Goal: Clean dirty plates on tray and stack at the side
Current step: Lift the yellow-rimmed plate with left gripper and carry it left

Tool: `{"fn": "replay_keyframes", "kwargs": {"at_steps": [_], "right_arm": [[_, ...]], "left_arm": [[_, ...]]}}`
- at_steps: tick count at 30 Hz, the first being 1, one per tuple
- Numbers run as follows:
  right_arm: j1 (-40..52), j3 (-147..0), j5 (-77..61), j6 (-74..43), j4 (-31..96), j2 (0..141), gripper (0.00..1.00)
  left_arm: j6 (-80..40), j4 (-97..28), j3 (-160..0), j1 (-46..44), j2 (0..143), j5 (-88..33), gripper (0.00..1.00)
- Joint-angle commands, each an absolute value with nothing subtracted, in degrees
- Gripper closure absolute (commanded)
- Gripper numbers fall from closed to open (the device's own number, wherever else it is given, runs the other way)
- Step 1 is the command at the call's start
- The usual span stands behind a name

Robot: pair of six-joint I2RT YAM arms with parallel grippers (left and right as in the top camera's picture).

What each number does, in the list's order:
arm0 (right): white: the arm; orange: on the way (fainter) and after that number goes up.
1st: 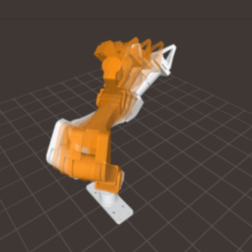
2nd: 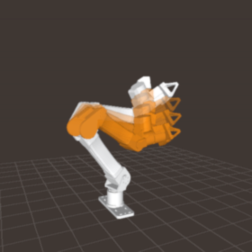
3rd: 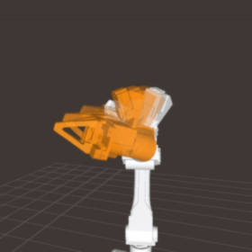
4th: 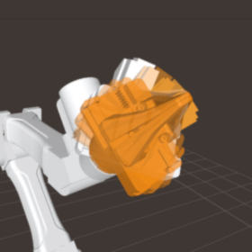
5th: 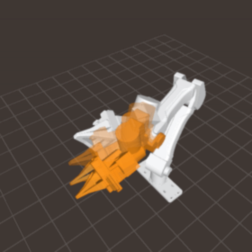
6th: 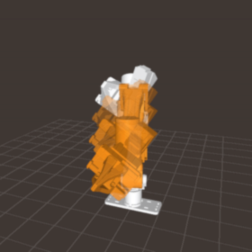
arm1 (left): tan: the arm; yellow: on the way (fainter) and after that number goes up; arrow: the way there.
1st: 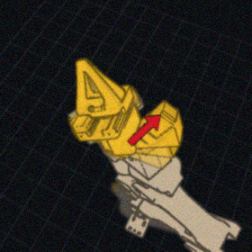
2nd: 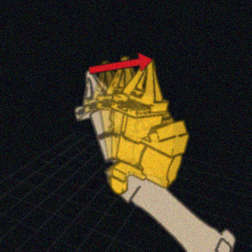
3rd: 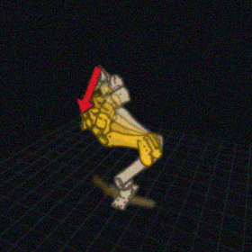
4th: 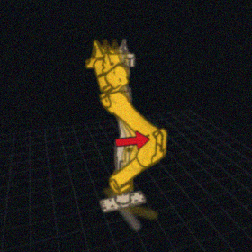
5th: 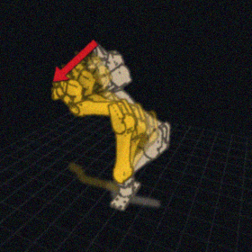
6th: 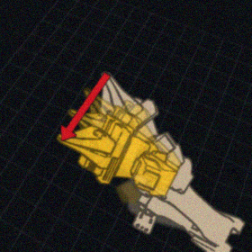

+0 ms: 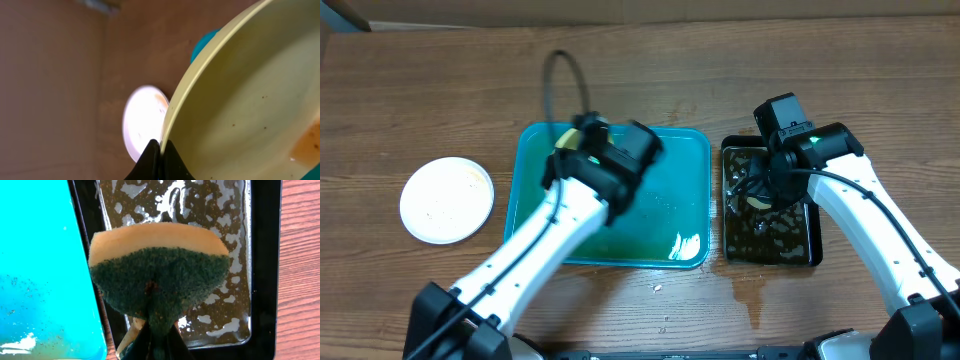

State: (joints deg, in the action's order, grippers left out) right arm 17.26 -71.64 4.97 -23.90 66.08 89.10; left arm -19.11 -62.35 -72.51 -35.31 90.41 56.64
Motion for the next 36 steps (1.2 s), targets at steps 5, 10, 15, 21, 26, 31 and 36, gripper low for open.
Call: {"fn": "replay_keyframes", "kwargs": {"at_steps": [5,10,15,21,26,31,36], "right_arm": [[17.0,-71.6,6.0,-23.6,66.2,89.1,0.96],[17.0,-71.6,6.0,-23.5,66.2,89.1,0.96],[17.0,-71.6,6.0,-23.6,66.2,89.1,0.96],[17.0,-71.6,6.0,-23.5,66.6,89.1,0.96],[17.0,-71.6,6.0,-23.5,66.6,89.1,0.96],[17.0,-71.6,6.0,-23.5,66.5,89.1,0.96],[17.0,-71.6,6.0,-23.5,66.5,89.1,0.96]], "left_arm": [[-19.3,-61.0,-72.6,-43.7,89.7,72.4,0.96],[-19.3,-61.9,-72.6,-42.7,89.7,72.6,0.96],[-20.1,-61.4,-72.6,-42.2,89.7,67.9,0.96],[-22.1,-61.7,-72.6,-35.5,89.4,56.8,0.96],[-22.8,-61.7,-72.7,-25.3,86.7,43.5,0.96],[-22.3,-60.0,-72.9,-9.3,83.3,25.8,0.96],[-21.3,-59.3,-72.9,7.8,83.8,12.3,0.96]]}}
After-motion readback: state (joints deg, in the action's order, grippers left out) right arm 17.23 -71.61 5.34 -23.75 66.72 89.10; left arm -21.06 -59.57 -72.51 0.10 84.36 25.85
